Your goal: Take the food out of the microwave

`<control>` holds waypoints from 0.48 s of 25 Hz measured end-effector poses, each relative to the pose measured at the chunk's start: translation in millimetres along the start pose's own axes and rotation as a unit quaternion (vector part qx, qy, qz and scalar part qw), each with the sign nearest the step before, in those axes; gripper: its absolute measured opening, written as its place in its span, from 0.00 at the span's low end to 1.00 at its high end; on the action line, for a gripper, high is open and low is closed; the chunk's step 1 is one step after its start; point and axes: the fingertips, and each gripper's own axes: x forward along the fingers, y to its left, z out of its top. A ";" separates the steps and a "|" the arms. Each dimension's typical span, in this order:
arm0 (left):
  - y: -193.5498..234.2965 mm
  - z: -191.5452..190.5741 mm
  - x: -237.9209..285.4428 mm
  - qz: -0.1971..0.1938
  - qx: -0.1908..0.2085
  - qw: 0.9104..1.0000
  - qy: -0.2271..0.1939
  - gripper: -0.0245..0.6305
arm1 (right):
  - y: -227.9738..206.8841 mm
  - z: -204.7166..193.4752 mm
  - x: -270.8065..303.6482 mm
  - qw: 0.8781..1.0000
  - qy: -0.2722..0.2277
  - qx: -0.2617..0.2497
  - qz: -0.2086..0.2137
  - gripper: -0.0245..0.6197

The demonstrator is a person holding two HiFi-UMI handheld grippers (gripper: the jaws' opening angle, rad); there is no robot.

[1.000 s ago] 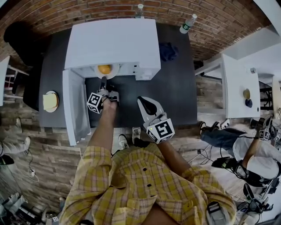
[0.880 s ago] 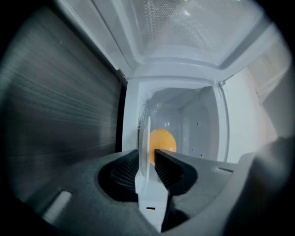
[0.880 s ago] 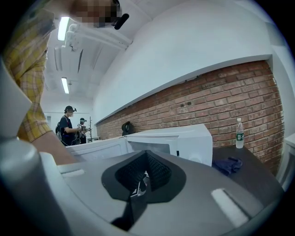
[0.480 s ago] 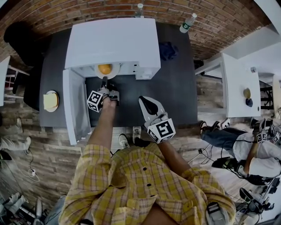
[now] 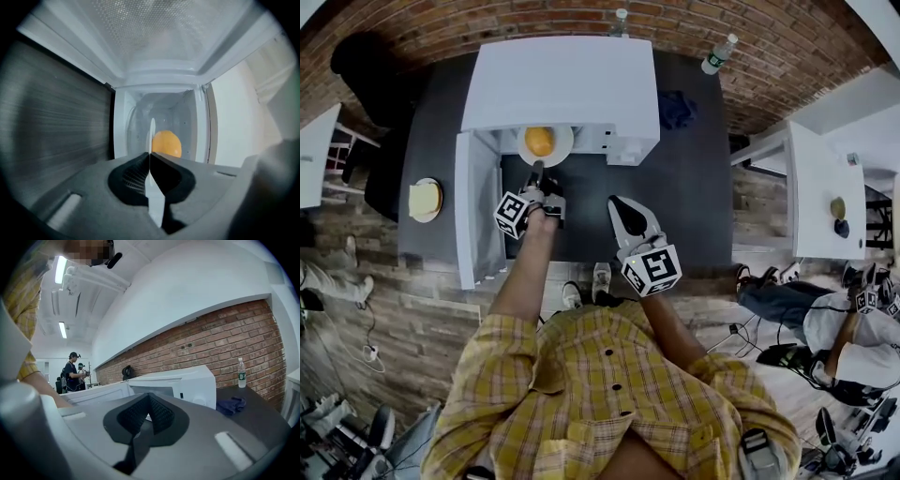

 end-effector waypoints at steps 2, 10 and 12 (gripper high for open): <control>-6.9 -1.1 -7.5 -0.004 0.003 1.000 0.006 0.05 | 5.0 1.8 0.1 1.000 -0.003 -0.003 0.000 0.04; -23.7 -4.1 -39.6 -0.014 0.011 1.000 0.019 0.05 | 30.8 10.3 -3.5 1.000 -0.012 -0.015 0.010 0.04; -27.7 -10.2 -49.4 -0.019 0.012 0.999 0.028 0.05 | 34.6 11.5 -5.8 1.000 -0.016 -0.014 0.011 0.04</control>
